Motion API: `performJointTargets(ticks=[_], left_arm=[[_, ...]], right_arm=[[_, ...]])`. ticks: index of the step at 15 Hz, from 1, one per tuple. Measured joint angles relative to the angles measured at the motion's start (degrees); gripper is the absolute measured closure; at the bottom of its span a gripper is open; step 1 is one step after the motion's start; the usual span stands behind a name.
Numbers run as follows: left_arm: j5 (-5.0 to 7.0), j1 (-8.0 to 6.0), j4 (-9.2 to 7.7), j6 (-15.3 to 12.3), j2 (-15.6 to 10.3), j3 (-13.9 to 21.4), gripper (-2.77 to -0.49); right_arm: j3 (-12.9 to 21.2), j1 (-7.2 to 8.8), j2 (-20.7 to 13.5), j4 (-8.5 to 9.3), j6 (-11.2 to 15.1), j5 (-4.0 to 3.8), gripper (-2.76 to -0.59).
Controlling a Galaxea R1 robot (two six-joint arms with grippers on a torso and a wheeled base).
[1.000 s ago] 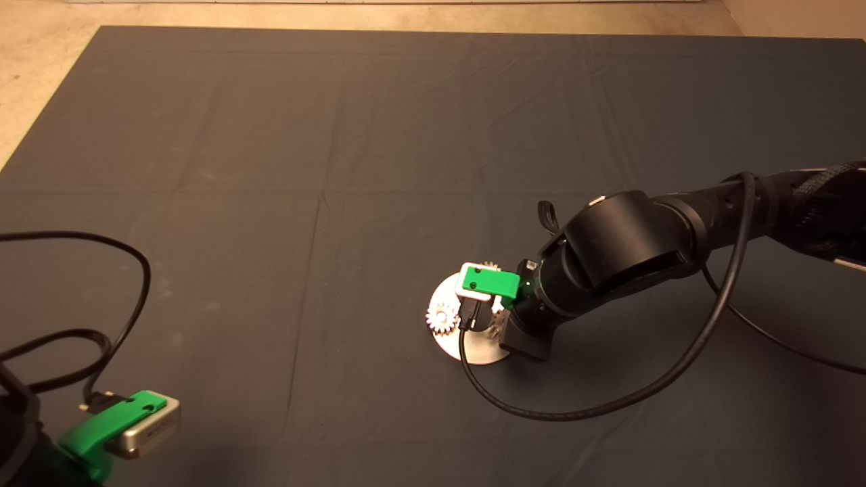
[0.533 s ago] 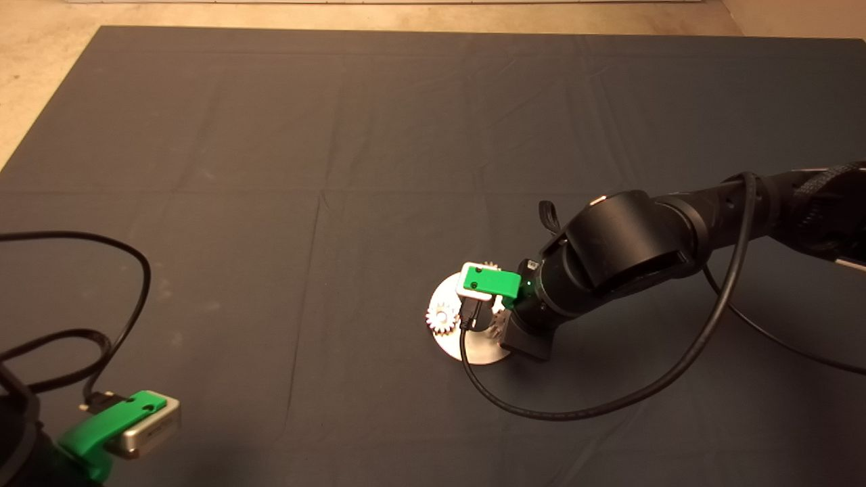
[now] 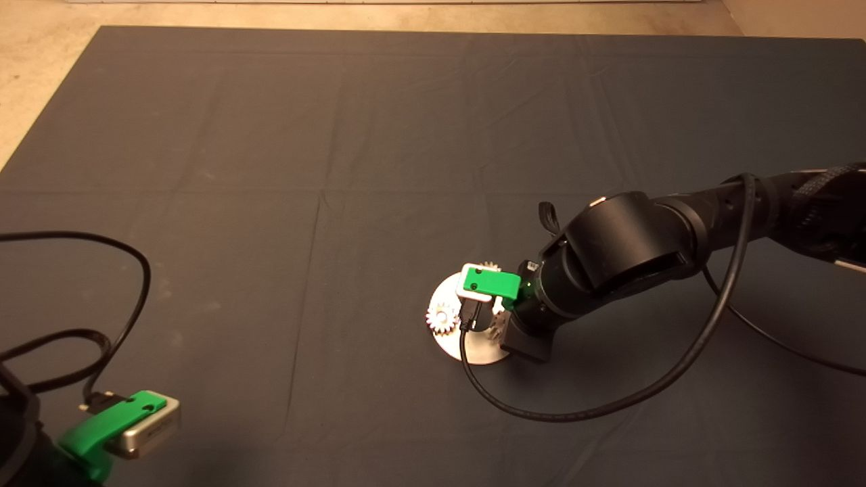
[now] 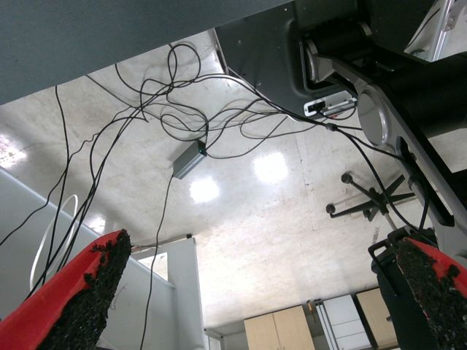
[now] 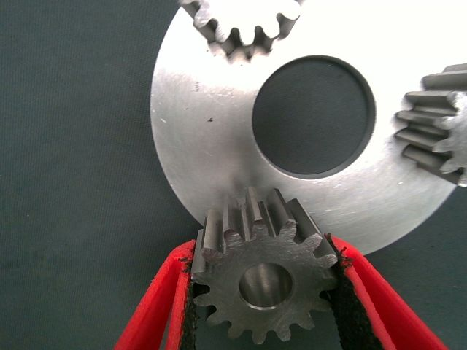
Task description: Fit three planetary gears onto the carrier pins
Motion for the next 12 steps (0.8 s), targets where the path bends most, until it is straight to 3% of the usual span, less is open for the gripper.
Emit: performJointTargets(ticks=[12], left_arm=[[0.00, 0.00, 0.00, 0.0, 0.0, 0.0, -2.62]], right_arm=[[0.1, -0.64, -0.1, 0.00, 0.0, 0.00, -1.05]])
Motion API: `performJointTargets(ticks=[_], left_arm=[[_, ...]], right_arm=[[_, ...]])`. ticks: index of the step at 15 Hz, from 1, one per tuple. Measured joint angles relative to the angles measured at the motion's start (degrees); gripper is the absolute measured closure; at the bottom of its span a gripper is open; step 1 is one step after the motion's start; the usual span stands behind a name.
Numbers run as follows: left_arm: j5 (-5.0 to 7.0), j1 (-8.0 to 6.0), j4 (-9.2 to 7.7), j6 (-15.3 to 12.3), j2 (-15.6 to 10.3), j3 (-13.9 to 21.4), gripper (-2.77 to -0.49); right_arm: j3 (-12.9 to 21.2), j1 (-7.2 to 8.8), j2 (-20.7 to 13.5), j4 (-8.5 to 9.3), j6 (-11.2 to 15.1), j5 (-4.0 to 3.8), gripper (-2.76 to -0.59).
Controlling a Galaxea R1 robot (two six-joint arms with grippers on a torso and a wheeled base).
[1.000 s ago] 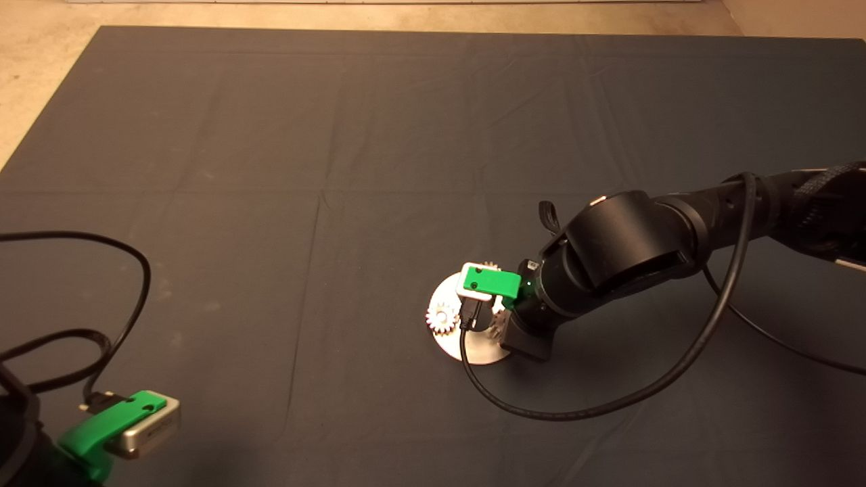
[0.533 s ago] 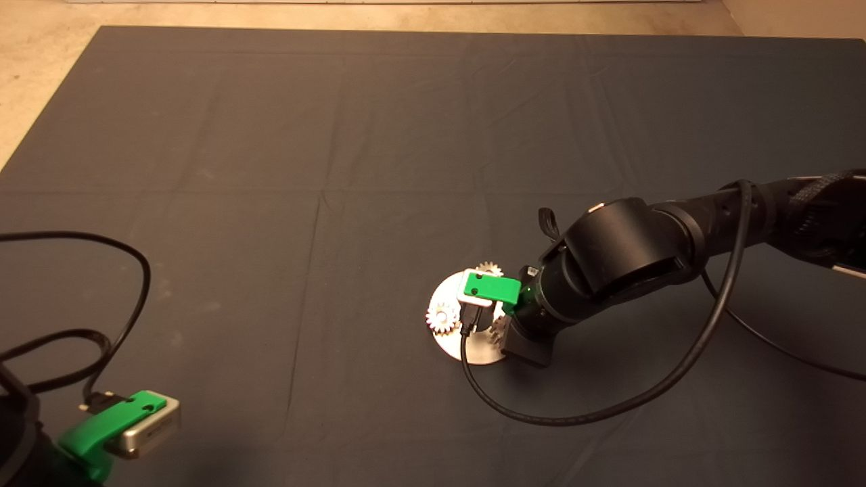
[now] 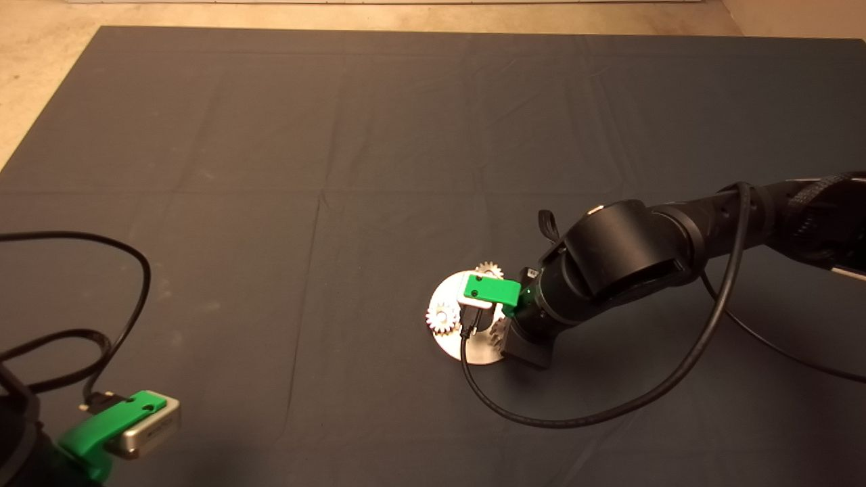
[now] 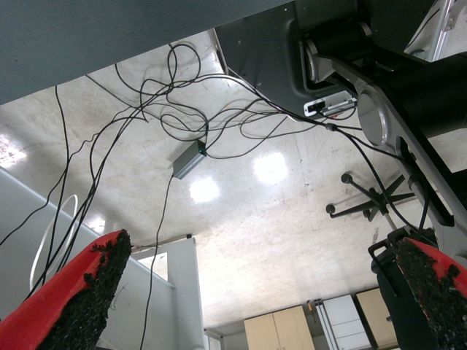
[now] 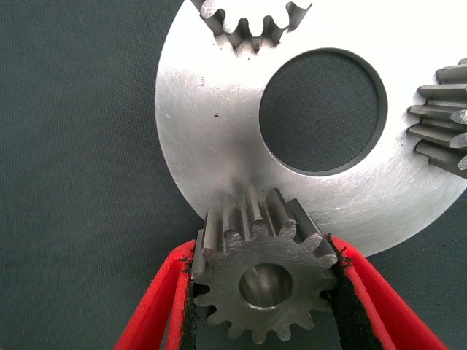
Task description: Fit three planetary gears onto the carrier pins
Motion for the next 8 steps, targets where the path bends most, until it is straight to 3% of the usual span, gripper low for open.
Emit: performJointTargets(ticks=[8], left_arm=[[0.00, 0.00, 0.00, 0.0, -0.1, 0.0, -2.62]], right_arm=[[0.1, -0.03, -0.6, 0.00, 0.0, 0.50, -1.05]])
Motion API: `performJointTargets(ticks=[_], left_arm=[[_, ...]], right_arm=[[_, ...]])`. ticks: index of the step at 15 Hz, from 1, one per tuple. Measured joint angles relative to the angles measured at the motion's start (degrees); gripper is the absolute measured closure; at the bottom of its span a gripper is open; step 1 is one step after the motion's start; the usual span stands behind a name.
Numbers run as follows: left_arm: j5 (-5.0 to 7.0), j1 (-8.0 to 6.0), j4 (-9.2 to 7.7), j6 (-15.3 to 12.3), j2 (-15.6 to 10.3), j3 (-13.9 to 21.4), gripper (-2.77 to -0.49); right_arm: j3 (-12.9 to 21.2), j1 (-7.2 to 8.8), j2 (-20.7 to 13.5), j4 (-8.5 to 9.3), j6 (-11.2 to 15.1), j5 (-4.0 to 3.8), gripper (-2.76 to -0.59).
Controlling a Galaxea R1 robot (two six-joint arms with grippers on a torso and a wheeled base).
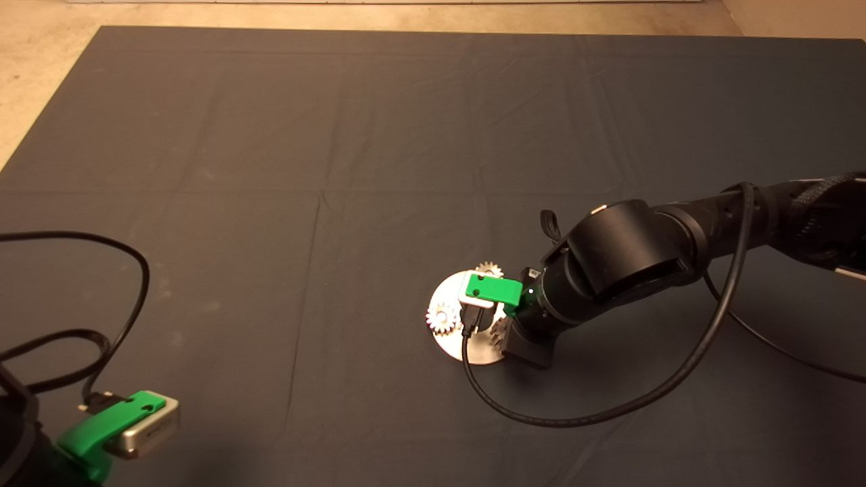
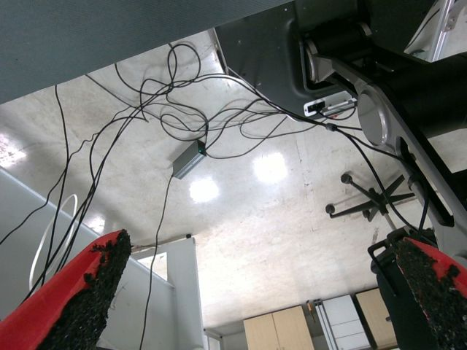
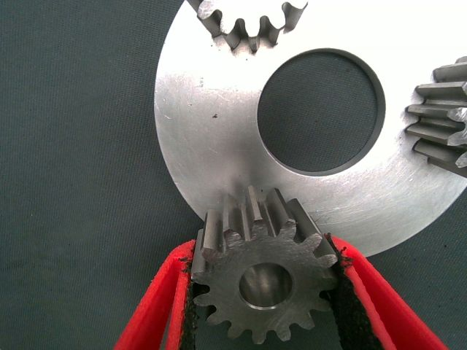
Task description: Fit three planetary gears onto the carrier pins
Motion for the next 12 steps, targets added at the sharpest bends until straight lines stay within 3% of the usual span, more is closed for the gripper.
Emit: performJointTargets(ticks=[12], left_arm=[[0.00, 0.00, 0.00, 0.0, 0.0, 0.0, -2.62]], right_arm=[[0.0, 0.02, -0.1, -0.02, 0.0, 0.13, -1.05]])
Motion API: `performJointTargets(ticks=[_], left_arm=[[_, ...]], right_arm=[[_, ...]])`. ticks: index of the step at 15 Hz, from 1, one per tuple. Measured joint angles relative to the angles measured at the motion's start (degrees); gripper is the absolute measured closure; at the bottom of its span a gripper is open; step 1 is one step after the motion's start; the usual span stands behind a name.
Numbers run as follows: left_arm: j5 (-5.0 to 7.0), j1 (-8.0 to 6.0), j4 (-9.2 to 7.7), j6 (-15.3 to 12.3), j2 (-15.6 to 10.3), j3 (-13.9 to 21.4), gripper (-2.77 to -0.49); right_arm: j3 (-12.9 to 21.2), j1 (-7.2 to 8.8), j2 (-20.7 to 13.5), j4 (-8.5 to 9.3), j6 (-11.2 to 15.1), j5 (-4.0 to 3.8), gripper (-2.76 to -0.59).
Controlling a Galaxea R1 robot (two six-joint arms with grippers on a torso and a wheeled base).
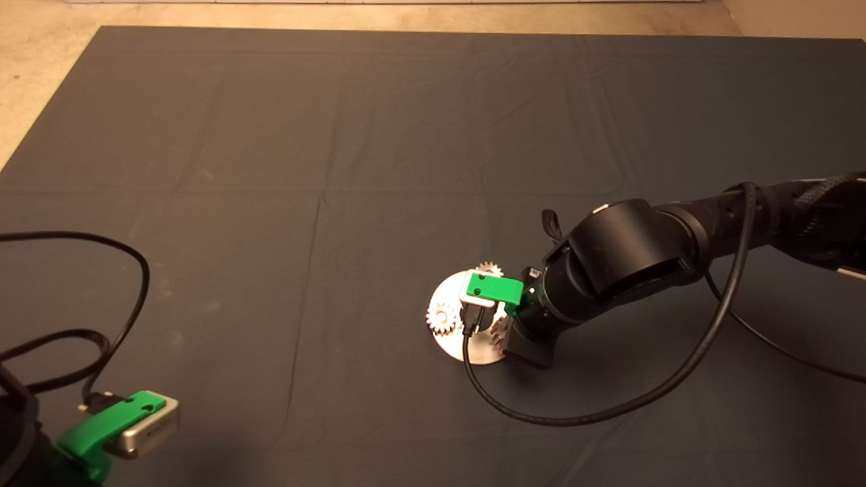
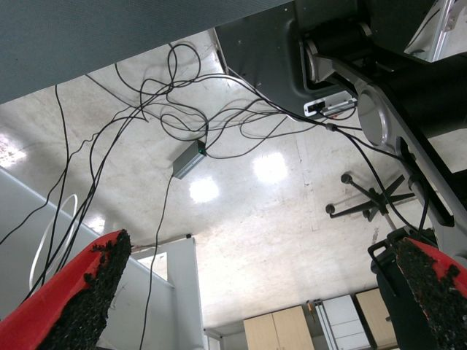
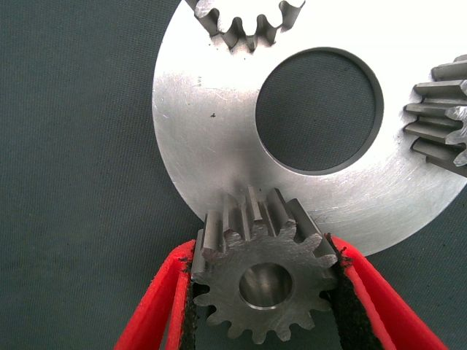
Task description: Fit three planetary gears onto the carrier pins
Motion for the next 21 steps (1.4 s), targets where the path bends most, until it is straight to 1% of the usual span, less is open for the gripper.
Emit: performJointTargets(ticks=[12, 13, 14, 21], left_arm=[[0.00, 0.00, 0.00, 0.0, 0.0, 0.0, -2.62], [0.00, 0.00, -0.02, 0.0, 0.0, 0.0, -2.62], [0.00, 0.00, 0.00, 0.0, 0.0, 0.0, -2.62], [0.00, 0.00, 0.00, 0.0, 0.0, 0.0, -2.62]], right_arm=[[0.1, 0.00, -0.2, 0.00, 0.0, 0.00, -1.05], [0.1, 0.00, -0.2, 0.00, 0.0, -0.06, -1.05], [0.2, -0.04, -0.2, 0.00, 0.0, -0.35, -1.05], [0.6, -0.15, -0.3, 0.00, 0.0, -0.41, -1.05]])
